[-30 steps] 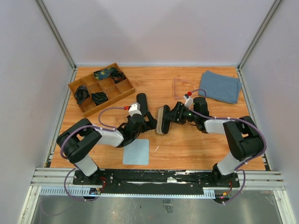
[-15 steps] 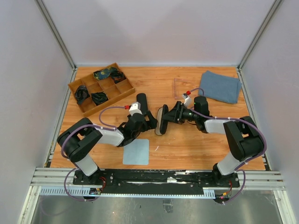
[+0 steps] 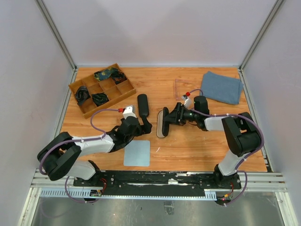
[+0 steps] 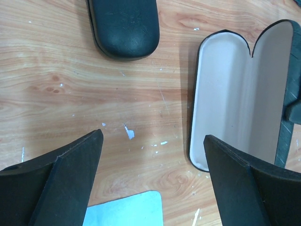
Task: Organize the sunglasses
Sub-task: Open the sunglasses case at the center of the board.
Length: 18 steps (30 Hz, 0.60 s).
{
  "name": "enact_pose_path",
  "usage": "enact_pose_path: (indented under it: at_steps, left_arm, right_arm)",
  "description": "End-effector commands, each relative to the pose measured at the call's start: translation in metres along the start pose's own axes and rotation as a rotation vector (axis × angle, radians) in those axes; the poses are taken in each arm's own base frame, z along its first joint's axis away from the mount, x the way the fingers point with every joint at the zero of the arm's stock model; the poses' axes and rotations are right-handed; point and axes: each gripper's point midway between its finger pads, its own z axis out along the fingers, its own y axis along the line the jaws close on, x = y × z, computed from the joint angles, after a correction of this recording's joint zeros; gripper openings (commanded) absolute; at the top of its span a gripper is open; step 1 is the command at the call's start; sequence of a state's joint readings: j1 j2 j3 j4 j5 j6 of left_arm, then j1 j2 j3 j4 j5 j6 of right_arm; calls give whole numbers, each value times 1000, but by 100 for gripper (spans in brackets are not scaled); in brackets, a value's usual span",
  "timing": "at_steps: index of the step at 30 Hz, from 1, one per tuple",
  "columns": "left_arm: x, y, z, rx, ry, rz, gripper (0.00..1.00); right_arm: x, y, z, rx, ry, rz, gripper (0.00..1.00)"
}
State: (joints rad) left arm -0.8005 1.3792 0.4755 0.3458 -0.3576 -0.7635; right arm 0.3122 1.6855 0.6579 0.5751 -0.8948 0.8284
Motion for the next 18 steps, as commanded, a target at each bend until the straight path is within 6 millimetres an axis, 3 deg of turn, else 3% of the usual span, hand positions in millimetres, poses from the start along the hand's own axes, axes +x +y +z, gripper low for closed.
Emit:
enact_pose_path:
  at_steps: [1,10,14,18]
  left_arm:
    - [-4,12,-9,-28,-20,15,95]
    - [-1,16,-12,-28,-17,13,95]
    - [0,15,-12,-27,-15,15,95]
    - [1,14,-9,-25,-9,21,95]
  right_arm:
    - [-10,-11,-1,9,-9,-18,42]
    - [-13,-27,-1,40,-2,-3,78]
    - [-15,-32,-4,63,-3,-3,87]
    - [-16,-36,-8,100,-5,-15,89]
